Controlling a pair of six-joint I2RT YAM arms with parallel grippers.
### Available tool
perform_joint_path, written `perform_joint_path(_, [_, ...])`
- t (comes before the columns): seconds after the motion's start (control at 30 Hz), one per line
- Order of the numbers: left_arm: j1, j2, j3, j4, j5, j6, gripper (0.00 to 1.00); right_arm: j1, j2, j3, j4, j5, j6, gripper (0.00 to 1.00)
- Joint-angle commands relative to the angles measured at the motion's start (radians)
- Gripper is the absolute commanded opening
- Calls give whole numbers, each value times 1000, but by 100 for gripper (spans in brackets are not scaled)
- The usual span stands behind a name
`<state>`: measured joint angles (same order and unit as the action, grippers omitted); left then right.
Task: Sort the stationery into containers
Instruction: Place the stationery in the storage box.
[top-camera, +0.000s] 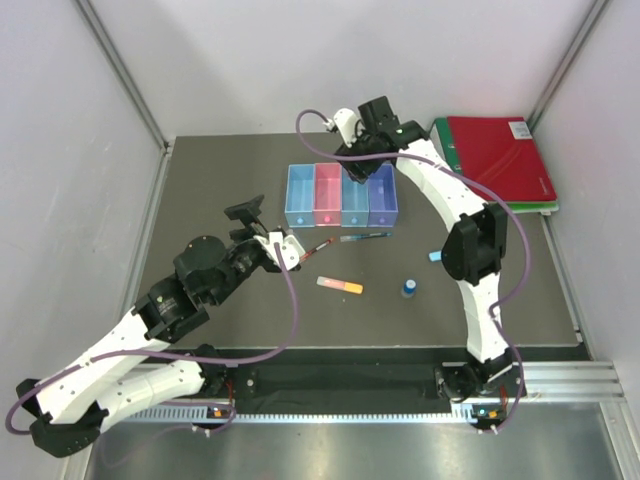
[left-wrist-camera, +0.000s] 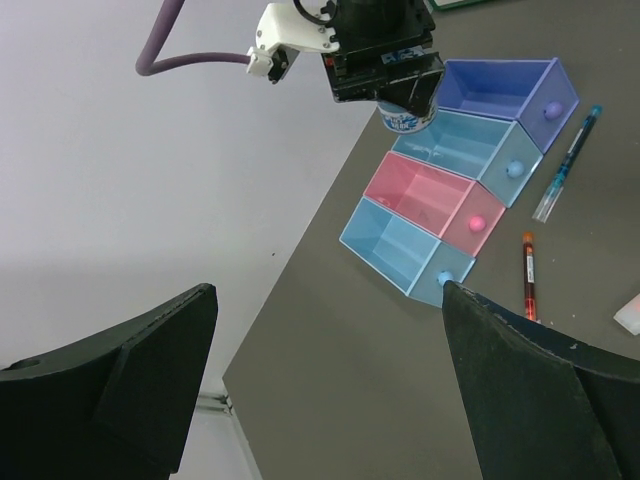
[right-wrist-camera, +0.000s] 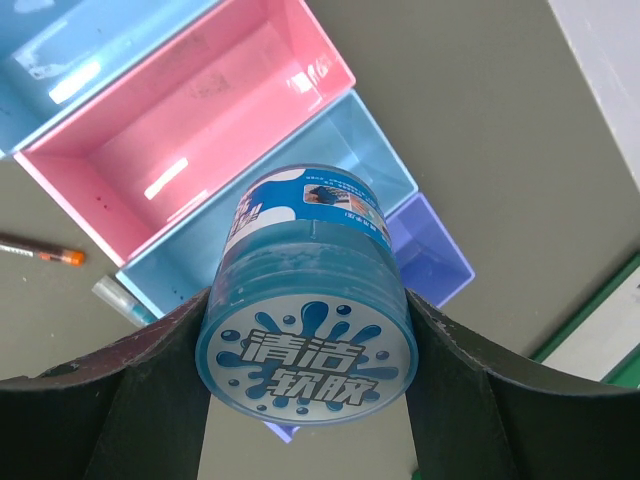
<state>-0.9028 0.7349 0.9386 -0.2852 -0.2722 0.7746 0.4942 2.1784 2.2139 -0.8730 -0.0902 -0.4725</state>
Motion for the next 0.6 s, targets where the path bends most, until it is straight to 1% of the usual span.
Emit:
perform_joint_path(0.0, [4, -12, 9, 46, 18, -14, 99, 20, -23, -13, 117, -14, -21, 0])
perform_joint_path(0.13, [4, -8, 19, 53, 25, -14, 99, 21, 4, -13, 127, 1, -21, 0])
perform_joint_path(0.3, [4, -12, 17, 54, 25, -17, 99, 14, 1, -17, 177, 82, -9, 0])
perform_joint_path(0.4, [4, -19, 12, 54, 25, -18, 99, -5, -3, -23, 177, 86, 5, 0])
perform_joint_path(0.57, [4, -23, 5, 58, 24, -21, 99, -39, -23, -79, 161, 86, 15, 0])
